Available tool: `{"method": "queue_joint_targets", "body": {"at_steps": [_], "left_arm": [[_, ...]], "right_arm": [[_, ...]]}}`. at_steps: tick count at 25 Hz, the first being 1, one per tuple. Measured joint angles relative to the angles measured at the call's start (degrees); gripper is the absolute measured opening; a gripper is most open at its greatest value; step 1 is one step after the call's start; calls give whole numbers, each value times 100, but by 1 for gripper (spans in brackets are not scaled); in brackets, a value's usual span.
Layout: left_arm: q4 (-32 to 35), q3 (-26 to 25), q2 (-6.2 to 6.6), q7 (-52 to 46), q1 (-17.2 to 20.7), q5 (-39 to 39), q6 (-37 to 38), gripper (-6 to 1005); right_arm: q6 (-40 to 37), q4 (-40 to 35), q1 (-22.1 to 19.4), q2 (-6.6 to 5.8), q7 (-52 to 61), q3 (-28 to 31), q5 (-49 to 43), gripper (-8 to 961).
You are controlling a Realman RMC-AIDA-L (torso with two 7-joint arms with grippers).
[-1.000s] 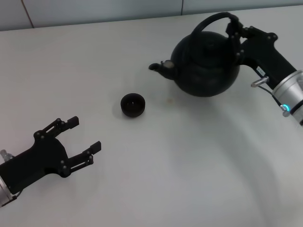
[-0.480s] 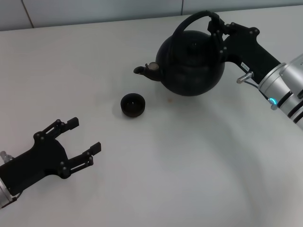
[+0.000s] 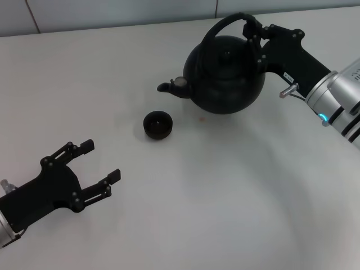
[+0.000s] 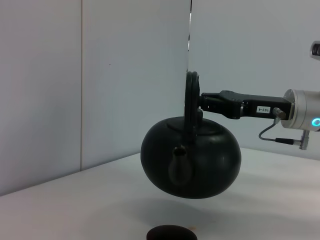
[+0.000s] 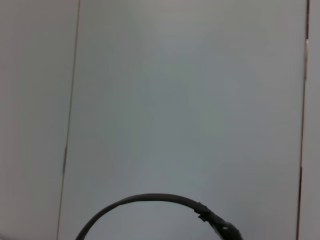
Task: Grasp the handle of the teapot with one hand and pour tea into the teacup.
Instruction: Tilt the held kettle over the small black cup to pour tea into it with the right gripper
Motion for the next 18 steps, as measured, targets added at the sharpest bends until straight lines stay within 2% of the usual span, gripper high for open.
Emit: {"method": "queue_joint_targets", "body": {"at_steps": [18], "left_arm": [[8, -18, -1, 0, -45, 0, -29, 860]], "right_arm": [[-40, -151, 92, -13, -864, -233, -2, 82]]}}
